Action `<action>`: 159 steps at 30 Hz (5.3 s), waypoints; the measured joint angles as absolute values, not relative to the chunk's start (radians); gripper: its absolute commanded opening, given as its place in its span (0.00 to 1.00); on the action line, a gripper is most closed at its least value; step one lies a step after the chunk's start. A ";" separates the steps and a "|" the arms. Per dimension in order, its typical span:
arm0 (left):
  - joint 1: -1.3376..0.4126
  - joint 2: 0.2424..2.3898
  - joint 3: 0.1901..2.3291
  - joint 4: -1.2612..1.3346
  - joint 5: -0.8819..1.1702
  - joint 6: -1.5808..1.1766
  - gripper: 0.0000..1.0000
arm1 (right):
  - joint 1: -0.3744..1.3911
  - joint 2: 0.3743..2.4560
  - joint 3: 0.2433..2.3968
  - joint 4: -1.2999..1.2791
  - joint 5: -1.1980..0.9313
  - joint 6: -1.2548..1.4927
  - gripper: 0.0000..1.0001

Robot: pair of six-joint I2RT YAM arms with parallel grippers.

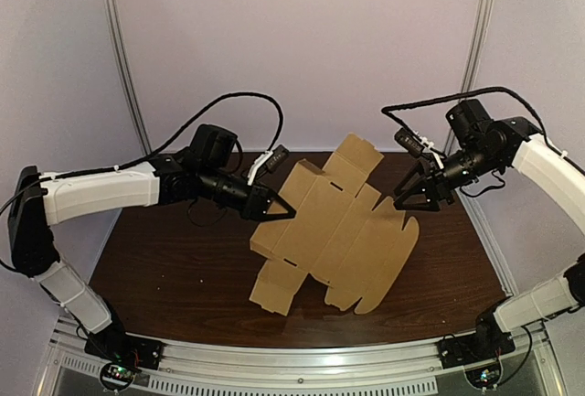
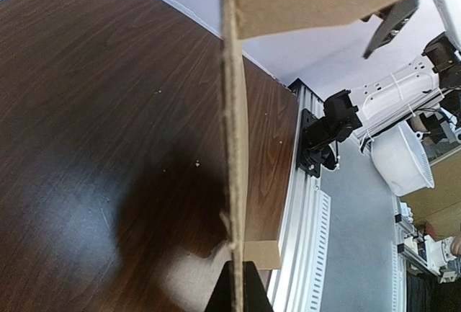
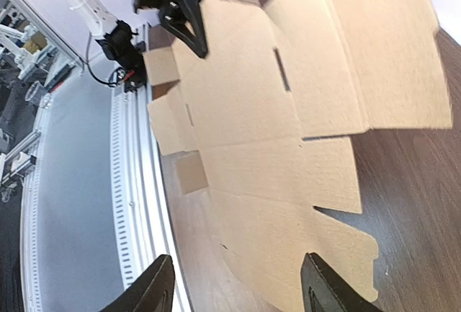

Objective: Fold the paper box

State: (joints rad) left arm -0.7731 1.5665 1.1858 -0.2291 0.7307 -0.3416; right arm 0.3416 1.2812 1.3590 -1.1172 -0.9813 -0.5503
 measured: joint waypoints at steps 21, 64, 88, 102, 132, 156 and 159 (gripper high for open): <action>-0.765 1.635 1.184 -0.105 0.820 -0.459 0.00 | 0.439 1.365 1.307 -0.863 -0.640 -0.527 0.61; -0.719 1.797 1.234 -0.242 0.424 -0.522 0.42 | 0.544 1.794 1.349 -0.703 -0.346 -0.543 0.00; -0.775 2.033 1.213 0.080 0.448 -0.752 0.00 | 0.545 1.928 1.371 -0.698 -0.267 -0.513 0.00; -0.772 2.130 1.239 0.054 0.472 -0.780 0.00 | 0.547 1.971 1.395 -0.704 -0.260 -0.485 0.17; -0.772 2.132 1.253 0.028 0.467 -0.767 0.00 | 0.559 1.857 1.350 -0.844 -0.426 -0.325 0.34; -0.879 2.044 1.311 -0.035 0.490 -0.652 0.00 | 0.450 1.772 1.212 -0.781 -0.189 -0.345 0.20; -0.883 2.090 1.314 -0.045 0.491 -0.660 0.00 | 0.451 1.800 1.212 -0.763 -0.177 -0.346 0.20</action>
State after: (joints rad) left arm -0.8833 2.0903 1.3140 -0.0452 0.4908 -0.6601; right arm 0.4515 1.8004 1.2121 -0.7631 -0.1772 -0.3458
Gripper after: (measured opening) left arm 0.011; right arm 0.199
